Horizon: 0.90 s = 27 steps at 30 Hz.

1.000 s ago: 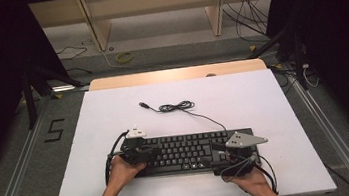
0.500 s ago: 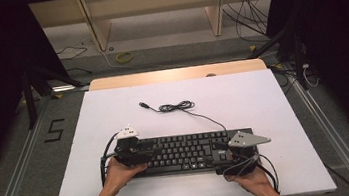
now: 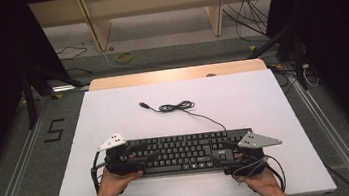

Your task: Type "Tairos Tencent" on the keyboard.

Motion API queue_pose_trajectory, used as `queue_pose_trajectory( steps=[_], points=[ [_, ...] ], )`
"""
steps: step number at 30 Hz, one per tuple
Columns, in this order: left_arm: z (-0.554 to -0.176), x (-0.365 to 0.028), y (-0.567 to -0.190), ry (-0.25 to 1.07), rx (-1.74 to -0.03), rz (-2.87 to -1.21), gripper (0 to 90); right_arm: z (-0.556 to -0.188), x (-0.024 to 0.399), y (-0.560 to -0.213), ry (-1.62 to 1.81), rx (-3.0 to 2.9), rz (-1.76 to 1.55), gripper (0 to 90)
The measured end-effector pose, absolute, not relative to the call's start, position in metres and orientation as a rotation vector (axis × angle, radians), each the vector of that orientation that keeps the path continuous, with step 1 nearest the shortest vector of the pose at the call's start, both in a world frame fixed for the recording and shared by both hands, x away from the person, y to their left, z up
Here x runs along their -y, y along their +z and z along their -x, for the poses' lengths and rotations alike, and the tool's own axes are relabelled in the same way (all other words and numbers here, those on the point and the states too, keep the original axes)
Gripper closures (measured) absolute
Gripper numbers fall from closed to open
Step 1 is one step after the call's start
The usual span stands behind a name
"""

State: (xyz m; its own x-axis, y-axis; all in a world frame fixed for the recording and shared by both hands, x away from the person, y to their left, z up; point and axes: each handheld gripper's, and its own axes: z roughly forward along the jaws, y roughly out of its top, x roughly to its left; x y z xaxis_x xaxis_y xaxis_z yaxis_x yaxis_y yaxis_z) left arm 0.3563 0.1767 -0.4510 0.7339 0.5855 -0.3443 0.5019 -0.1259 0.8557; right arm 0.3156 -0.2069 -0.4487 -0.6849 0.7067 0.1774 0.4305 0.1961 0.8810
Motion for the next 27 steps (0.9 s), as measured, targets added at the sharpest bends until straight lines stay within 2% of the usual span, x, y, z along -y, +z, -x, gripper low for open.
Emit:
queue_pose_trajectory(
  steps=[27],
  points=[
    [-0.329, -0.185, -0.465, 0.105, -0.867, -1.815, 26.2, -0.295, 0.235, -0.455, 1.483, -2.147, -1.109, 32.0]
  ],
)
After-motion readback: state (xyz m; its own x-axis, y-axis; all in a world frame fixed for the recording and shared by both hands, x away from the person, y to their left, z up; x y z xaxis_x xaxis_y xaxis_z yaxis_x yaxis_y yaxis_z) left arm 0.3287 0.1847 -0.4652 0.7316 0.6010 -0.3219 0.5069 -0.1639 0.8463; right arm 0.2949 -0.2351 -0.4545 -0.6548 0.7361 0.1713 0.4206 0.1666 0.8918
